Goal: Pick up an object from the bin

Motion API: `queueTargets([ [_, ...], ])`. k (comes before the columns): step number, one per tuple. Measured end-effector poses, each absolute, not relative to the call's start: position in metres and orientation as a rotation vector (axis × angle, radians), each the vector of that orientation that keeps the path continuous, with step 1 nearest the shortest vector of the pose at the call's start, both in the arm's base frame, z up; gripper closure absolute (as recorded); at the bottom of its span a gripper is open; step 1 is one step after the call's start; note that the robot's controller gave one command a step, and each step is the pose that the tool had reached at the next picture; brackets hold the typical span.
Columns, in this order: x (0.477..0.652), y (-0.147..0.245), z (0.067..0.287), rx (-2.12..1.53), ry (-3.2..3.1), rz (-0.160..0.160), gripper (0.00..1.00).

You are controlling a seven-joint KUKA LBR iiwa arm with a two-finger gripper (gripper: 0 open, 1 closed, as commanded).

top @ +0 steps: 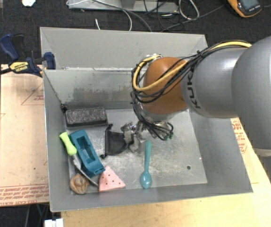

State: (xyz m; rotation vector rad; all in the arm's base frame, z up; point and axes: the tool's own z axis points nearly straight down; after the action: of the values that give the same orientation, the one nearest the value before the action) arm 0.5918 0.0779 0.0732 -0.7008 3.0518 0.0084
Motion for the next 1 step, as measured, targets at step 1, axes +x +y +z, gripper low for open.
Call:
queueTargets([
  [1,0.5908,0.0782,0.1155,-0.7,3.054,0.01,1.0],
])
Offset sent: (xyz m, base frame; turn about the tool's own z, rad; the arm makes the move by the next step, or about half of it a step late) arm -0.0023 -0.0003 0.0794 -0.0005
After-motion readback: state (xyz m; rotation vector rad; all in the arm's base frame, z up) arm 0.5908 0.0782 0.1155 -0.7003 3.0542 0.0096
